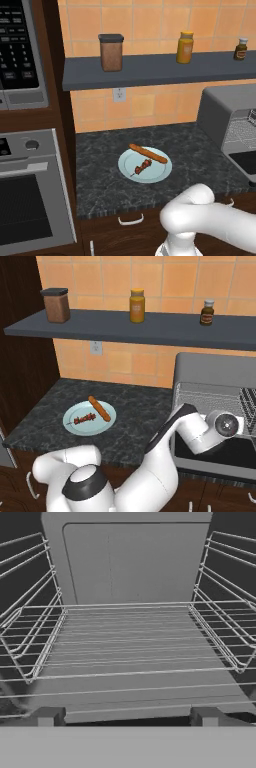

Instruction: Pick up the kebab skewer and baguette bread, and place them inside the toaster oven. Close the toaster oven door and start by setting the timer.

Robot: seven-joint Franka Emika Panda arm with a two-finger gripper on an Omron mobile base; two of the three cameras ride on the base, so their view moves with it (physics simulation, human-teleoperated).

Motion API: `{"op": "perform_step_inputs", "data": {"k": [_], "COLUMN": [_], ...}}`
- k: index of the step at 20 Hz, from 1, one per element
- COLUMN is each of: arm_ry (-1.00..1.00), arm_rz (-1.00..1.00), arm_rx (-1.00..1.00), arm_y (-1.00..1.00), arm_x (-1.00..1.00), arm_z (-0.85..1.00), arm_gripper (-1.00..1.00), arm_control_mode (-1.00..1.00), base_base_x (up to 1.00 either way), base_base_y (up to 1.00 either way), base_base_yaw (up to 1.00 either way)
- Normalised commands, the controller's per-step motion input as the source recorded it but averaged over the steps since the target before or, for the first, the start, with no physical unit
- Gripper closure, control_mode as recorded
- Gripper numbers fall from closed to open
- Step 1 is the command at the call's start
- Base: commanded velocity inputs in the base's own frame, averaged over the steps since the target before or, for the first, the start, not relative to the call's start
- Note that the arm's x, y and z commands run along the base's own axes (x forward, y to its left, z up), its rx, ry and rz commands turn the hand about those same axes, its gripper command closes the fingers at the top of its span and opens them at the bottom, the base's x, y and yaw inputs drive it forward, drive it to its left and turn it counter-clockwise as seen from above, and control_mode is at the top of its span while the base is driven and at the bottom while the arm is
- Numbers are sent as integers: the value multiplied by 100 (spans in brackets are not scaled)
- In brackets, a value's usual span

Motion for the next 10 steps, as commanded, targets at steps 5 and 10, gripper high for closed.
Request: {"op": "perform_step_inputs", "data": {"k": [5, 10], "arm_ry": [0, 0], "arm_rz": [0, 0], "arm_rx": [0, 1], "arm_y": [0, 0], "arm_x": [-63, -27], "arm_z": [-78, 16], "arm_gripper": [-100, -100], "arm_control_mode": [-100, -100], "base_base_x": [0, 0], "base_base_y": [0, 0], "base_base_yaw": [0, 0]}}
